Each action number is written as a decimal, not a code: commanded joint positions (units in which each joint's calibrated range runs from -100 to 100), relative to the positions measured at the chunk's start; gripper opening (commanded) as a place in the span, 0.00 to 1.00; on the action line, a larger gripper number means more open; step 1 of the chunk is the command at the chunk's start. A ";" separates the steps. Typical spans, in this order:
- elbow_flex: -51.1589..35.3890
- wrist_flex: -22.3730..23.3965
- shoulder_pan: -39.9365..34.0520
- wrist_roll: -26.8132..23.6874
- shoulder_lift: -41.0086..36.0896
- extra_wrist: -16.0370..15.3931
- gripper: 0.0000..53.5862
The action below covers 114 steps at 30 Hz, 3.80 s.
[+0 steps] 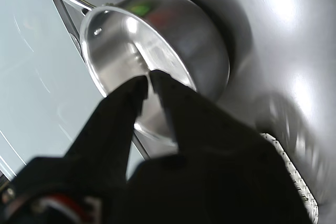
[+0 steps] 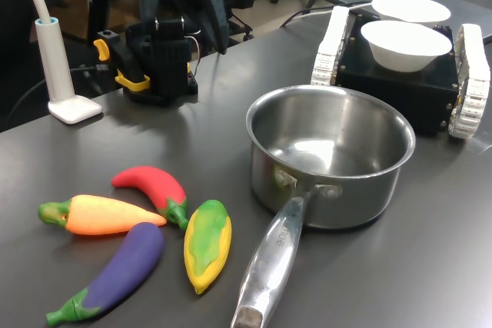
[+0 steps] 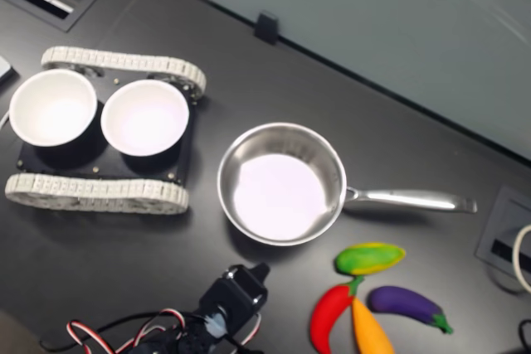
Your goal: Pick up the carrot and place them in the pan
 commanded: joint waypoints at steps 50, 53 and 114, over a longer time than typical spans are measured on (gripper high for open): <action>-7.41 -15.19 22.33 -0.63 14.67 -0.56 0.26; -7.14 -15.44 22.79 -0.49 14.92 -0.56 0.30; -5.32 -23.71 33.22 -3.37 34.49 -0.48 0.69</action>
